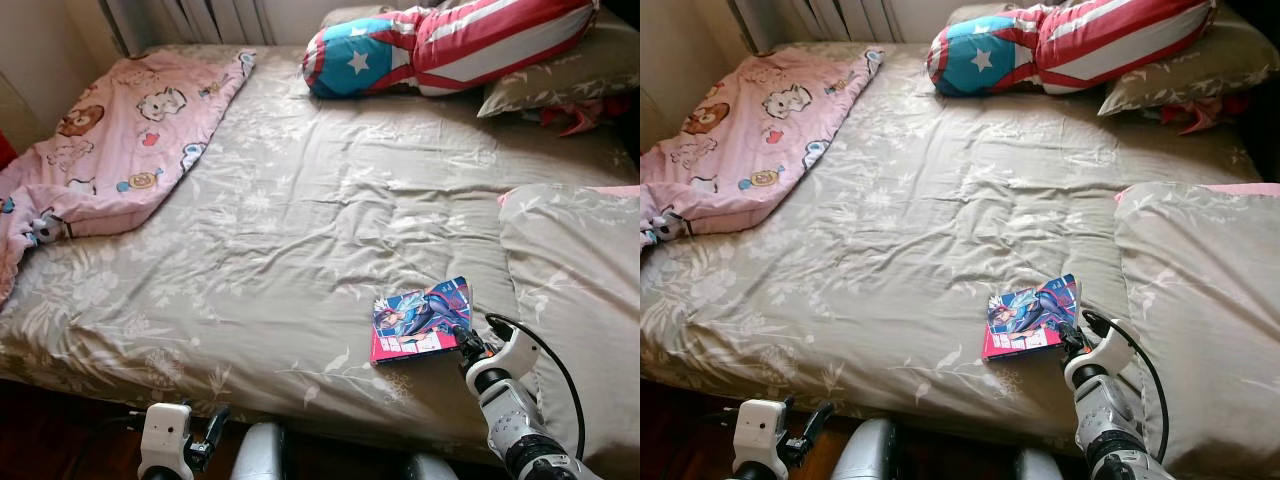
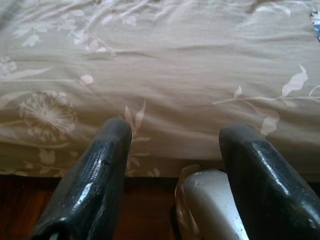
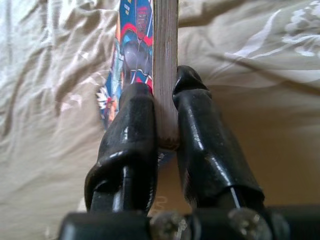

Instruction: Clean up the room

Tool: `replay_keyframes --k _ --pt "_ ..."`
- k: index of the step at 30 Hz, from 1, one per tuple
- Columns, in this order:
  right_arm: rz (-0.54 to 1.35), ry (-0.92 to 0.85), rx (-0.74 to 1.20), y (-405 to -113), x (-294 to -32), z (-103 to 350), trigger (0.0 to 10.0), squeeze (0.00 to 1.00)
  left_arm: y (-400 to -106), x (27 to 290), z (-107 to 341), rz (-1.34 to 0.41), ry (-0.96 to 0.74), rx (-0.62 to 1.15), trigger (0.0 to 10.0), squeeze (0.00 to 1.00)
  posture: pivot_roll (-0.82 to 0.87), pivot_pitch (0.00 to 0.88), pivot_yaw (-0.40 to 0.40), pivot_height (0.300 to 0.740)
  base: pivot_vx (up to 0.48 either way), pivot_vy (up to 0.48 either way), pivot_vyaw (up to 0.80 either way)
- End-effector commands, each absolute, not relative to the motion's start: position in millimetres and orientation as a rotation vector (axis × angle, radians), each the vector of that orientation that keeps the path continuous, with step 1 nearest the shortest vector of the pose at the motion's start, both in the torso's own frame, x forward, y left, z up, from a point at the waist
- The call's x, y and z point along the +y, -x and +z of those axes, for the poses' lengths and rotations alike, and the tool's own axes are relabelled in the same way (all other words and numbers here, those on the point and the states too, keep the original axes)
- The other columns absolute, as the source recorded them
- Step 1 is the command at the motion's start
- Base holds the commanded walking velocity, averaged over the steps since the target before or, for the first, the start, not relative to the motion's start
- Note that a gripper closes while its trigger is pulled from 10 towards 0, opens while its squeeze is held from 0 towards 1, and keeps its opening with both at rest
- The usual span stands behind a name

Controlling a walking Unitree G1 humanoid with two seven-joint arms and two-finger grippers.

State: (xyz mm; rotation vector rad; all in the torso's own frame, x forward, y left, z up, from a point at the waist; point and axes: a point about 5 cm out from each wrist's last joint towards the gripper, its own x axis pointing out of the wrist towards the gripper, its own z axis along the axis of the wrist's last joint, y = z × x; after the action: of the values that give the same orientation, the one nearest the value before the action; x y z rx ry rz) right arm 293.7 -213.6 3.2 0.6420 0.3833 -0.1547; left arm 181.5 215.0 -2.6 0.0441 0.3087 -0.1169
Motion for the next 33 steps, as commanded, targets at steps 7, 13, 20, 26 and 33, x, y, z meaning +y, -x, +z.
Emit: replay_keyframes --k 7,13,20,26,33 --pt "-0.226 -0.602 0.456 -277.1 -219.8 -12.4 10.0 0.53 -174.8 215.4 -4.6 -0.128 -0.060 0.352 10.0 0.00 0.13 0.227 0.094 0.650 0.000 0.000 0.00" --pt "-0.300 -0.571 0.442 -275.0 -232.7 -10.9 10.0 0.00 -177.8 213.9 -3.5 -0.129 -0.058 0.350 10.0 0.00 0.12 0.224 0.095 0.650 0.000 0.000 0.00" --pt "-0.350 -0.544 0.416 -277.7 -241.9 -5.5 10.0 0.00 -181.8 210.7 -4.7 -0.131 -0.052 0.354 10.0 0.00 0.11 0.220 0.090 0.650 0.000 0.000 0.00" --pt "-0.326 -0.503 0.409 -276.5 -236.9 -6.8 10.0 0.00 -186.4 209.1 -7.9 -0.120 -0.042 0.359 10.0 0.00 0.10 0.202 0.080 0.650 0.000 0.000 0.00" --pt "-0.173 -0.356 0.376 -268.0 -214.2 -13.2 10.0 0.00 -204.8 212.8 -17.4 -0.031 0.037 0.387 10.0 0.00 0.05 0.136 0.059 0.660 0.000 0.000 0.00"
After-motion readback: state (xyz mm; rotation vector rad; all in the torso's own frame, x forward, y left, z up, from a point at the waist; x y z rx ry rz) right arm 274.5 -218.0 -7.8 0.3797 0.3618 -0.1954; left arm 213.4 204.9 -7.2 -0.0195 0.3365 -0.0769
